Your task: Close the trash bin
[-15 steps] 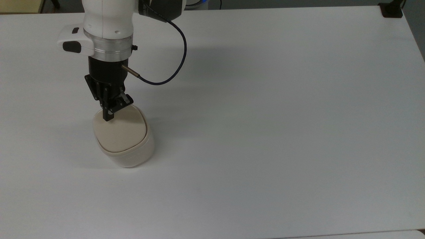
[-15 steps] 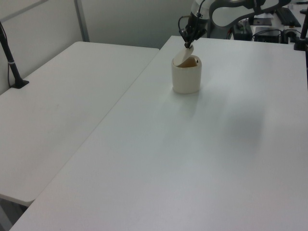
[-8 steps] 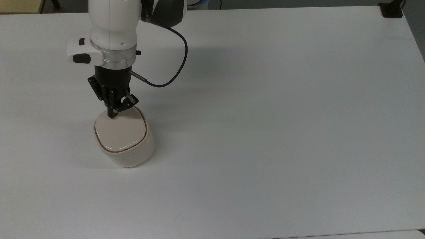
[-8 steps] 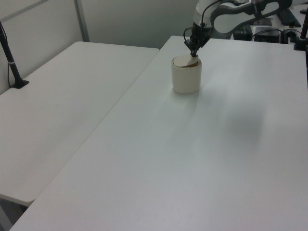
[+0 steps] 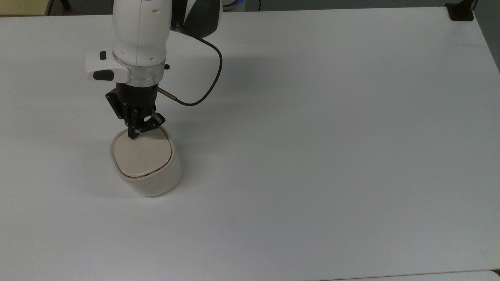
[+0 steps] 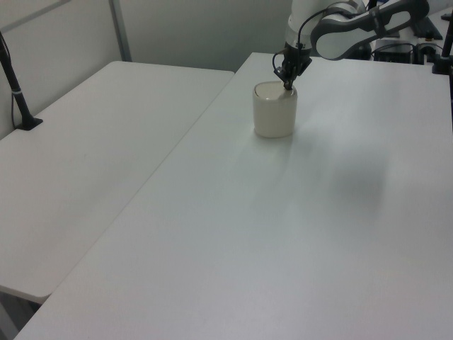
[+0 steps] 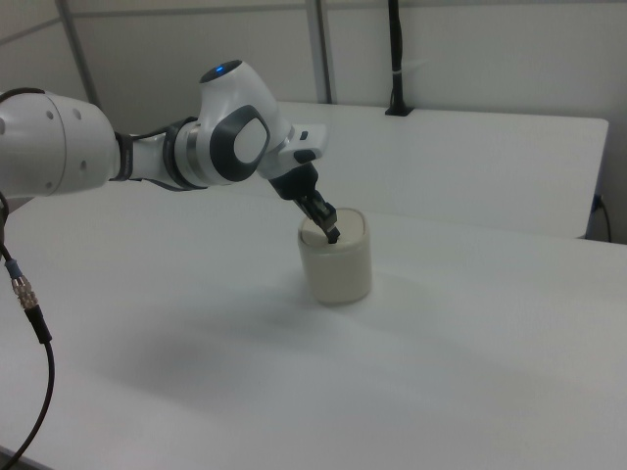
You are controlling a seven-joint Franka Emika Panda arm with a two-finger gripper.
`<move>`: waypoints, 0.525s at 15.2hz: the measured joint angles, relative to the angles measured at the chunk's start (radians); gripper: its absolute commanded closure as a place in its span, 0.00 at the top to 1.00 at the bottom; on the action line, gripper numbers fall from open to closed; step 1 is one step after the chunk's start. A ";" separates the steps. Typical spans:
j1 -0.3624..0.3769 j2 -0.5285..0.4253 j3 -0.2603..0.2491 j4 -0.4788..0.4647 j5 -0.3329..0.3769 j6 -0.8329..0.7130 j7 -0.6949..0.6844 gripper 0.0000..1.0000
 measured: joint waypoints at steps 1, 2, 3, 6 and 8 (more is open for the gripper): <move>-0.007 -0.012 -0.001 0.000 0.001 0.000 0.000 0.00; -0.015 -0.032 -0.001 0.000 0.017 -0.005 0.000 0.00; -0.016 -0.052 -0.001 0.005 0.030 -0.030 0.000 0.00; -0.010 -0.146 0.012 0.028 0.071 -0.190 0.000 0.04; -0.007 -0.240 0.051 0.032 0.103 -0.334 -0.006 0.61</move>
